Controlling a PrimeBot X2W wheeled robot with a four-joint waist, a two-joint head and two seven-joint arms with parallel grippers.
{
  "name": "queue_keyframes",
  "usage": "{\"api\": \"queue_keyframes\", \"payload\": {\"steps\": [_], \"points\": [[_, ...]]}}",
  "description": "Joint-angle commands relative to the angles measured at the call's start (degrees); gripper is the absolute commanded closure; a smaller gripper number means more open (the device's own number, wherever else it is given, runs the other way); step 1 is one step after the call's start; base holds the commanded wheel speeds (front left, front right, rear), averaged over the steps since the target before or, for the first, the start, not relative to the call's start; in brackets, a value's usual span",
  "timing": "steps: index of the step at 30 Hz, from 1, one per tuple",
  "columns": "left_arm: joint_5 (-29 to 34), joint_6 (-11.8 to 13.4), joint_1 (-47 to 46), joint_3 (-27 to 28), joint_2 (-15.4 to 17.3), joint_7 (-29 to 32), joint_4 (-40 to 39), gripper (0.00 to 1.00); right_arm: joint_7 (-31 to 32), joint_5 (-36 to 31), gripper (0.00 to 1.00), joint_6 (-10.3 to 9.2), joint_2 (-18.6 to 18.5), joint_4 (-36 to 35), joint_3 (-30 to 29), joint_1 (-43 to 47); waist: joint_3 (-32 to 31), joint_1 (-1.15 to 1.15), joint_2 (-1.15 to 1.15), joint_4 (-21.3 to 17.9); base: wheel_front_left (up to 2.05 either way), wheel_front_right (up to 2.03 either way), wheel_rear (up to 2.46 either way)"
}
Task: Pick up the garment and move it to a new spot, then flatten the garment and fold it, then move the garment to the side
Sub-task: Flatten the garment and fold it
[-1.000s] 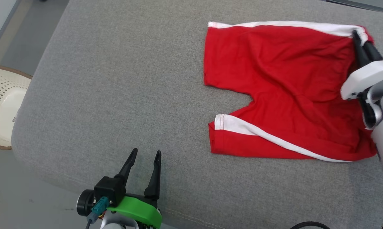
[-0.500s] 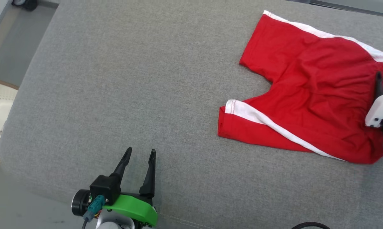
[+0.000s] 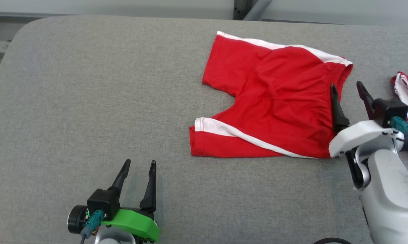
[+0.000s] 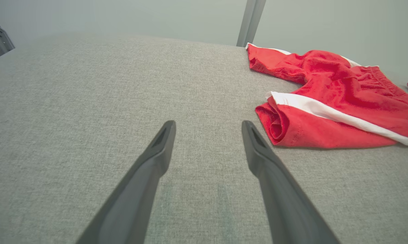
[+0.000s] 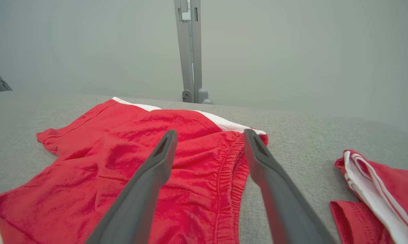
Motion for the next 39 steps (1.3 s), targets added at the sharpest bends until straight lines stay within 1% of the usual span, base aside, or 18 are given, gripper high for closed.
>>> {"api": "queue_keyframes", "payload": {"steps": [1,4,7,8,14,19,23,28,33,34,35,36,37,38,39], "points": [[0.2,-0.2,1.0,0.1,0.1,0.0,0.4,0.00,-0.1,1.0,0.00,-0.11,0.3,-3.7,0.6,3.5,-3.1,0.00,0.01,-3.9,0.00,0.00,0.00],[0.1,-0.5,1.1,0.3,0.1,0.0,0.8,0.00,-0.1,2.1,0.00,-0.11,1.3,-12.4,2.8,9.7,-3.8,0.00,0.01,-5.5,0.00,0.00,0.00],[0.2,-0.9,0.7,0.0,0.1,0.0,1.3,0.00,-0.1,2.7,0.00,-0.10,2.1,-17.7,3.8,15.0,-4.1,0.00,0.01,-7.2,0.00,0.00,0.00],[-0.1,-1.4,0.1,-0.3,0.1,0.0,2.1,0.00,-0.1,2.7,0.00,-0.10,2.9,-19.6,4.2,17.6,-4.0,0.00,0.01,-8.4,0.00,0.00,0.00],[-3.5,-2.9,-3.4,-1.9,0.2,0.0,6.3,0.00,-0.1,3.4,0.00,-0.10,3.9,-21.7,4.3,20.8,-2.0,0.00,0.01,-12.4,0.00,0.00,0.00],[-5.6,-3.3,-6.1,-2.4,0.2,0.0,9.6,0.00,-0.1,3.4,0.00,-0.10,3.8,-22.6,3.7,20.4,-0.4,0.00,0.01,-14.8,0.00,0.00,0.00],[-7.2,-3.4,-8.4,-1.6,0.2,0.0,12.3,0.00,-0.1,3.4,0.00,-0.10,3.5,-23.1,3.0,19.9,1.0,0.00,0.01,-16.8,0.00,0.00,0.00],[-7.6,-3.5,-10.0,-0.3,0.2,0.0,14.5,0.00,-0.1,3.2,0.00,-0.10,3.3,-23.4,2.0,19.8,2.2,0.00,0.01,-17.5,0.00,0.00,0.00],[-7.9,-3.5,-10.5,-0.5,0.2,0.0,15.3,0.00,-0.1,3.3,0.00,-0.10,3.5,-23.3,1.7,19.9,2.7,0.00,0.01,-17.4,0.00,0.00,0.00],[-8.0,-3.5,-10.6,-0.8,0.2,0.0,15.0,0.03,-0.1,3.3,0.00,-0.10,3.6,-23.2,1.7,19.6,2.8,0.00,0.01,-17.3,0.00,0.00,0.00],[-7.9,-3.5,-10.7,-0.9,0.2,0.0,14.2,0.20,-0.1,3.3,0.00,-0.10,3.7,-23.2,1.7,19.4,2.8,0.00,0.01,-17.2,0.00,0.00,0.00],[-7.9,-3.5,-10.5,-1.2,0.2,0.0,13.6,0.58,-0.1,3.2,0.00,-0.10,3.8,-23.2,1.7,19.3,2.9,0.00,0.01,-17.1,0.00,0.00,0.00],[-7.8,-3.5,-10.3,-1.7,0.2,0.0,12.9,0.80,-0.1,3.2,0.00,-0.10,3.9,-23.3,1.8,19.4,2.9,0.00,0.01,-17.0,0.00,0.00,0.00],[-7.4,-3.5,-10.3,-2.1,0.2,0.0,11.6,1.00,-0.1,3.2,0.00,-0.10,4.0,-23.3,1.8,19.4,2.9,0.00,0.01,-16.8,0.00,0.00,0.00],[-7.1,-3.5,-10.0,-2.3,0.2,0.0,10.6,1.00,-0.1,3.2,0.00,-0.10,4.1,-23.3,1.8,19.5,2.9,0.00,0.01,-16.6,0.00,0.00,0.00]]}}
